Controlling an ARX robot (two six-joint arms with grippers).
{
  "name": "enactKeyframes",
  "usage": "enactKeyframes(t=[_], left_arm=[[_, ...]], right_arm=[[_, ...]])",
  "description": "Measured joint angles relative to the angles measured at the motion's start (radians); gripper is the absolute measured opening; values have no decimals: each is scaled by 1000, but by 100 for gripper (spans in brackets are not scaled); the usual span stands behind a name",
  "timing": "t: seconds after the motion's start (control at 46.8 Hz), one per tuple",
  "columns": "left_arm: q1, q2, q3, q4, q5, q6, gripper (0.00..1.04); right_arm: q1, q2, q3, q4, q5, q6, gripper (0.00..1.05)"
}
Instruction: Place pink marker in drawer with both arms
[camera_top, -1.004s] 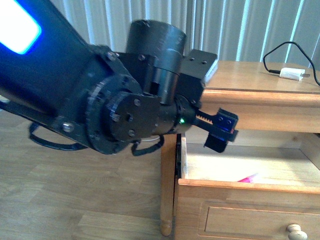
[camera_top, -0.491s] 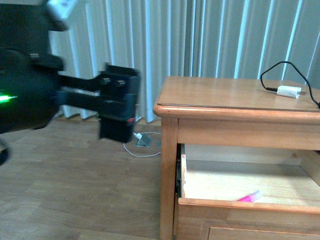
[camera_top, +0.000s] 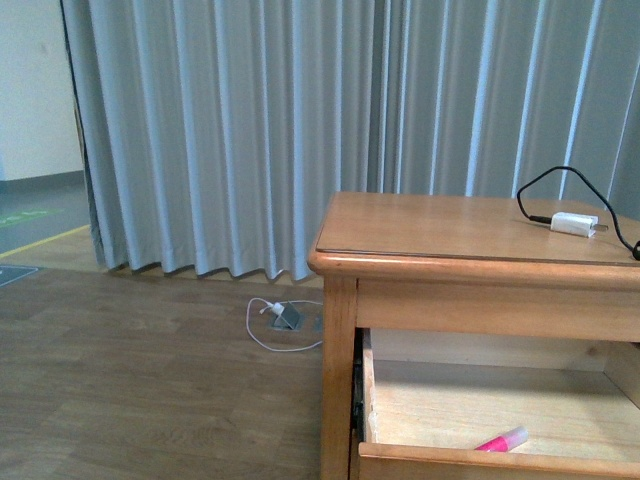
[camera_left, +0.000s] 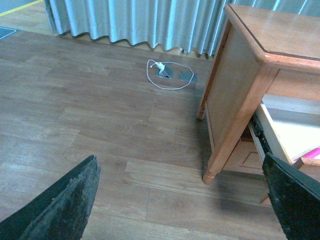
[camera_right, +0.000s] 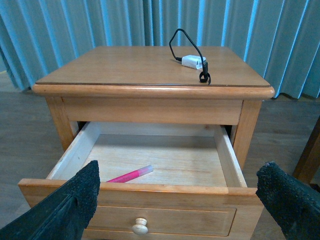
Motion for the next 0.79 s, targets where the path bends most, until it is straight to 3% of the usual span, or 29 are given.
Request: enactKeyframes(t=[0.128,0.256,0.363,0.577,0.598,0.641,0.791], left_arm=[[3,-6,-9,22,5,13,97],[68,-68,-97,171,79,104,73],[146,-125,-148,170,153,135,46],[223,-190,-193,155,226,146,9],[250,-200,-198,149,268,145,4],[322,-219,-210,141,348,149,4],[358,-304,-221,49,356,149,4]], right_arm=[[0,0,0,0,2,0,96],[0,0,0,0,1,0,96],[0,0,0,0,0,0,96],[0,0,0,0,1,0,96],[0,0,0,0,1,0,96],[0,0,0,0,1,0,96],[0,0,0,0,0,0,96]])
